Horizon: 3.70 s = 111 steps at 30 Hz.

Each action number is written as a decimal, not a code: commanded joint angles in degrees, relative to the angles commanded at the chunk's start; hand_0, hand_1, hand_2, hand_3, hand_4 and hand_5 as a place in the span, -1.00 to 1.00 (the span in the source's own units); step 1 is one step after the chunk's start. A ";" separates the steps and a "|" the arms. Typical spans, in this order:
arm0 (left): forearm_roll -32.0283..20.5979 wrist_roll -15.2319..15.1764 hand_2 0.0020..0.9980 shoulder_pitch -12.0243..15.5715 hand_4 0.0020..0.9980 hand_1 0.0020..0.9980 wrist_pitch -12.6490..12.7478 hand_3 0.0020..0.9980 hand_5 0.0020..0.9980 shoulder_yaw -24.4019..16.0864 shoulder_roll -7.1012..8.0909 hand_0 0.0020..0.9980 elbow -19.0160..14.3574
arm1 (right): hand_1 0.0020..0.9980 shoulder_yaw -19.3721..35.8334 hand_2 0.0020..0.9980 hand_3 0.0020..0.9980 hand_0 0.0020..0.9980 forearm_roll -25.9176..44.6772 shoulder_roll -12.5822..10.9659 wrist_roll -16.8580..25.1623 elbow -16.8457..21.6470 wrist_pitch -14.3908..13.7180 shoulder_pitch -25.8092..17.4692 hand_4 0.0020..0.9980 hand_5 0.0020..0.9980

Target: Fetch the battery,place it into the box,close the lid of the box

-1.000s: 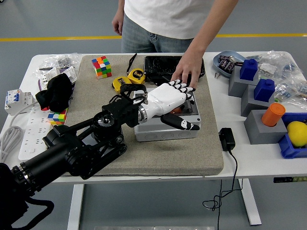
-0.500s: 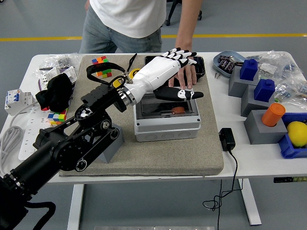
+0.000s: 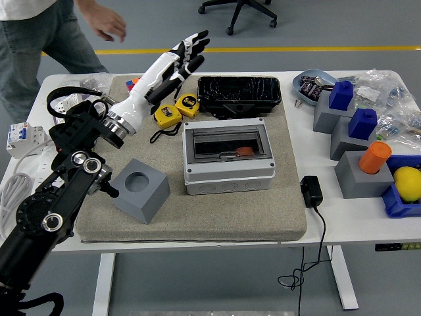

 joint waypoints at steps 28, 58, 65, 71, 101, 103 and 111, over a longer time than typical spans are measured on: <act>-21.80 4.61 0.68 6.91 1.00 0.75 -3.18 0.65 1.00 -14.84 -0.70 0.80 4.89 | 0.57 0.09 0.55 0.59 0.69 0.45 0.19 -0.10 0.00 0.20 0.18 1.00 0.93; -1.35 6.61 0.61 8.38 1.00 0.67 0.93 0.59 1.00 -22.66 -1.07 0.68 7.57 | 0.57 0.26 0.55 0.59 0.69 0.52 0.24 0.11 0.00 0.46 0.52 1.00 0.94; -1.42 6.50 0.60 8.51 1.00 0.66 1.23 0.58 1.00 -21.84 -0.94 0.67 7.47 | 0.56 -0.13 0.55 0.59 0.69 0.62 0.08 -0.02 0.00 0.46 0.38 1.00 0.94; -1.40 5.95 0.59 8.86 1.00 0.64 1.60 0.57 1.00 -21.59 -1.00 0.66 7.42 | 0.56 0.05 0.55 0.58 0.68 0.49 0.10 -0.09 0.00 0.47 -0.07 1.00 0.93; -0.74 5.08 0.55 8.51 1.00 0.60 2.69 0.53 1.00 -21.78 -0.96 0.61 7.83 | 0.56 0.58 0.55 0.58 0.69 0.29 0.28 0.14 0.00 0.52 0.45 1.00 0.92; -0.74 5.04 0.55 8.53 1.00 0.60 2.73 0.53 1.00 -21.76 -0.94 0.61 7.82 | 0.56 0.40 0.55 0.58 0.69 0.38 0.27 0.16 0.00 0.55 0.42 1.00 0.92; -0.71 4.96 0.54 8.76 1.00 0.59 2.85 0.53 1.00 -21.50 -0.81 0.61 8.00 | 0.57 0.09 0.55 0.58 0.68 0.36 -0.09 -0.07 0.00 0.52 0.22 1.00 0.92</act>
